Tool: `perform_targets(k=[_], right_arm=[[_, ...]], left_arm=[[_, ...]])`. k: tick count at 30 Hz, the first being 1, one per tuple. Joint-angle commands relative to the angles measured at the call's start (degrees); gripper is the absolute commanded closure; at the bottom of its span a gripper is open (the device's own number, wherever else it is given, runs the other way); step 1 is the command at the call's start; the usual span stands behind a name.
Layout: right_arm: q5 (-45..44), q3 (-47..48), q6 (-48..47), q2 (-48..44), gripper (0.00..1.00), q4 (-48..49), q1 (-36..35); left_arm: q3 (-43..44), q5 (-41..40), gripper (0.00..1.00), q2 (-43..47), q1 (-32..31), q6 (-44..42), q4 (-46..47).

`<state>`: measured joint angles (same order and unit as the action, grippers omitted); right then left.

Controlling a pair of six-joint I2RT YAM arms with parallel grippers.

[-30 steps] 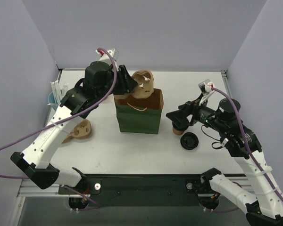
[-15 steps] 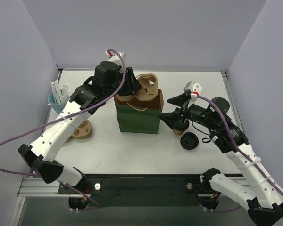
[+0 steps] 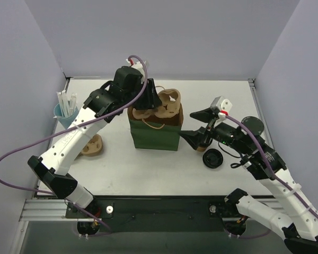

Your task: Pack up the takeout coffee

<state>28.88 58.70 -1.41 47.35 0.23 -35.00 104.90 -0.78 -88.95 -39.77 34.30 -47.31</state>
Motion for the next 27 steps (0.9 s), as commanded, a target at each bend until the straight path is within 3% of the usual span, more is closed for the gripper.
perform_targets(k=[1,6,7,10,13,20,27], right_arm=[[-6.3,3.7,3.0,-5.4,0.21,-3.5,-0.6],[-12.6,7.3,6.6,-5.3,0.21,-9.7,-0.7],[-17.1,8.1,8.4,-4.6,0.21,-11.5,-0.6],[-28.7,13.0,19.3,-0.4,0.26,-15.8,-0.6],[-34.1,18.9,26.2,4.2,0.29,-20.2,-0.6],[-40.0,26.6,33.4,13.3,0.31,-27.6,-0.1],[-37.5,26.8,40.3,18.9,0.44,-28.7,1.1]], left_arm=[[4.0,-0.9,0.55,-1.0,-0.3,0.7,-5.5],[3.3,-2.4,0.55,-1.4,-0.4,-1.3,-8.4],[3.5,-2.7,0.55,-1.7,-0.3,-1.5,-8.8],[4.1,-4.0,0.55,-2.7,-0.4,-3.6,-9.8],[6.6,-5.3,0.55,-5.3,-0.4,-6.2,-11.3],[13.7,-8.4,0.56,-10.5,-0.8,-10.3,-16.5],[13.8,-9.1,0.56,-10.7,-1.3,-12.5,-15.9]])
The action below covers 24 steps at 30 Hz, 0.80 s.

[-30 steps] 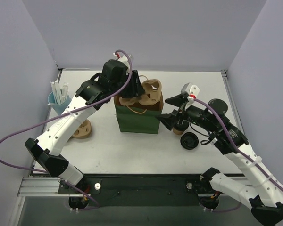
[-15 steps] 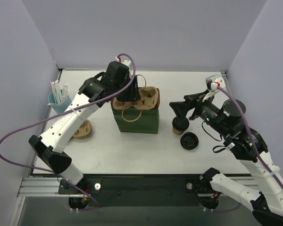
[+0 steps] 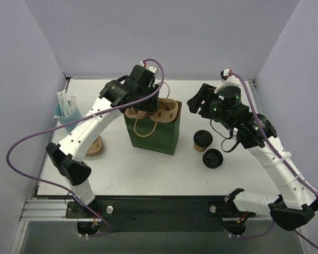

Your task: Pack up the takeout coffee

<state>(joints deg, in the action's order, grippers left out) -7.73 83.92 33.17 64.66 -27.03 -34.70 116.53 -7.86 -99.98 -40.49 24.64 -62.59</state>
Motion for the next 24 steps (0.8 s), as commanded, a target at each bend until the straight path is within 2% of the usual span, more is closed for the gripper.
perform_targets(k=[1,8,18,24], right_arm=[[-0.9,1.5,7.7,2.0,0.44,-1.5,0.9],[1.8,0.3,12.4,4.9,0.45,-1.9,1.8],[2.7,-2.3,13.4,5.9,0.46,-1.7,2.9],[4.8,-1.7,13.6,8.3,0.48,-1.5,3.7]], left_arm=[[1.9,-2.2,0.56,0.5,-0.7,-3.2,0.0],[-7.1,-1.5,0.56,5.9,-0.9,-4.5,9.8],[-9.9,-1.4,0.56,6.7,-0.9,-4.6,14.8],[-9.1,-1.2,0.56,4.9,-0.9,-4.7,14.6]])
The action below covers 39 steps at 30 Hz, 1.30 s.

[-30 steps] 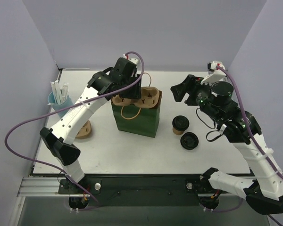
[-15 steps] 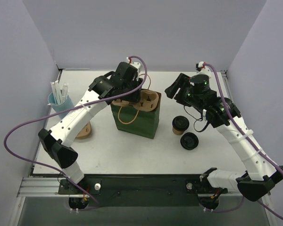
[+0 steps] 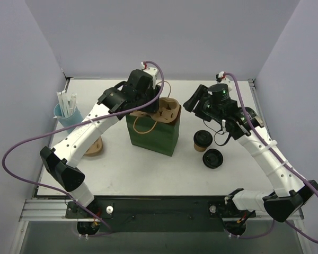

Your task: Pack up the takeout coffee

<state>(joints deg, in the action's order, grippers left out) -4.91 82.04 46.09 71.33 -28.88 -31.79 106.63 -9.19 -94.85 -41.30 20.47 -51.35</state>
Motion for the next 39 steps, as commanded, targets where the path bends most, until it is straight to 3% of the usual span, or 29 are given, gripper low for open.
perform_targets(k=[1,13,39], right_arm=[[2.3,0.4,0.8,2.1,0.49,0.2,0.9],[3.1,-2.2,1.9,2.2,0.61,0.3,1.8],[4.5,-2.5,1.2,1.9,0.61,0.3,2.7]], left_arm=[[1.1,0.1,0.56,-0.6,-0.1,-0.4,3.4],[0.4,0.3,0.56,0.1,-0.1,-1.1,7.2],[-3.1,0.6,0.56,5.0,0.0,-0.9,9.8]])
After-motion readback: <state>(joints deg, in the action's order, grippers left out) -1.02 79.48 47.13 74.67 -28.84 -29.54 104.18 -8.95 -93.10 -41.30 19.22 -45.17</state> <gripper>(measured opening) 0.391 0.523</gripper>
